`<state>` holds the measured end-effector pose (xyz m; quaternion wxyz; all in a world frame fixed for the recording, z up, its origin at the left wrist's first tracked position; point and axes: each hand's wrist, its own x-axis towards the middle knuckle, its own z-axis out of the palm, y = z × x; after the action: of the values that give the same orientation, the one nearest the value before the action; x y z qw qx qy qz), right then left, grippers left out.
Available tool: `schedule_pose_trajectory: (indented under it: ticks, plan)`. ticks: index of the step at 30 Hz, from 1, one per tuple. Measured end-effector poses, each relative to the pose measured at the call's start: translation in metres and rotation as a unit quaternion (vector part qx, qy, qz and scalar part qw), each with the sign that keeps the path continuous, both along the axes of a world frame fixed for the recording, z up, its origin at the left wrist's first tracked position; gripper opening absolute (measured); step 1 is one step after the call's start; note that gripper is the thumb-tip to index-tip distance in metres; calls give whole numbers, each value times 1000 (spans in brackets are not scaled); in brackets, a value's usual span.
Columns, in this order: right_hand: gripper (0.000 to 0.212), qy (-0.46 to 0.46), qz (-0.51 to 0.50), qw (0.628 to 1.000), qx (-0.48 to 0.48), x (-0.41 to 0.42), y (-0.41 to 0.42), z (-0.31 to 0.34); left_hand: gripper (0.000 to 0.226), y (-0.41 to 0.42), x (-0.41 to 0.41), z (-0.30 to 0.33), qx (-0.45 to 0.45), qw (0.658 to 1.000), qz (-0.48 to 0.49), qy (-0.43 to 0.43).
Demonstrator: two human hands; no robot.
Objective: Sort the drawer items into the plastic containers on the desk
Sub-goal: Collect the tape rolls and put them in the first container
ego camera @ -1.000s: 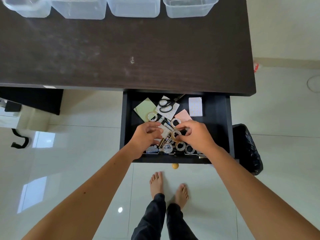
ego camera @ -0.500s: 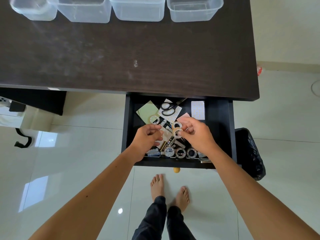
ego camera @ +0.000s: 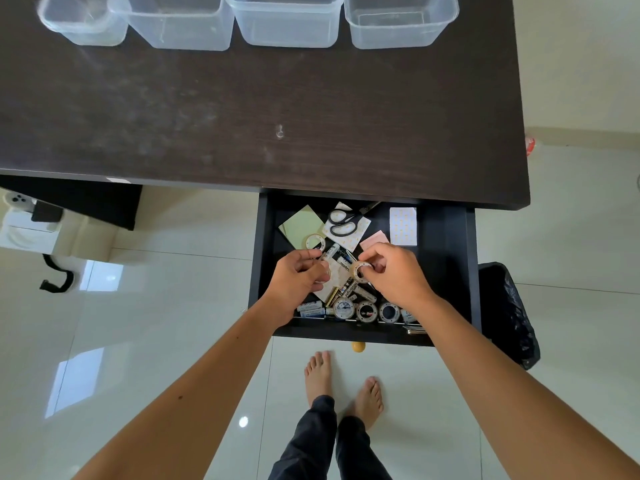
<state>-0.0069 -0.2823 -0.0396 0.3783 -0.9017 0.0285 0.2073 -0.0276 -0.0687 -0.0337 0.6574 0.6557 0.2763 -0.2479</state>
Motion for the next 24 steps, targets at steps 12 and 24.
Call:
schedule_pose_trajectory:
  ticks: [12,24]
  plan:
    - [19,87,-54,976,190,3,18,16,38,-1,-1,16,-122,992,-24,8]
    - [21,119,-63,970,204,1,-2,18,35,6,1,12,-154,988,0,22]
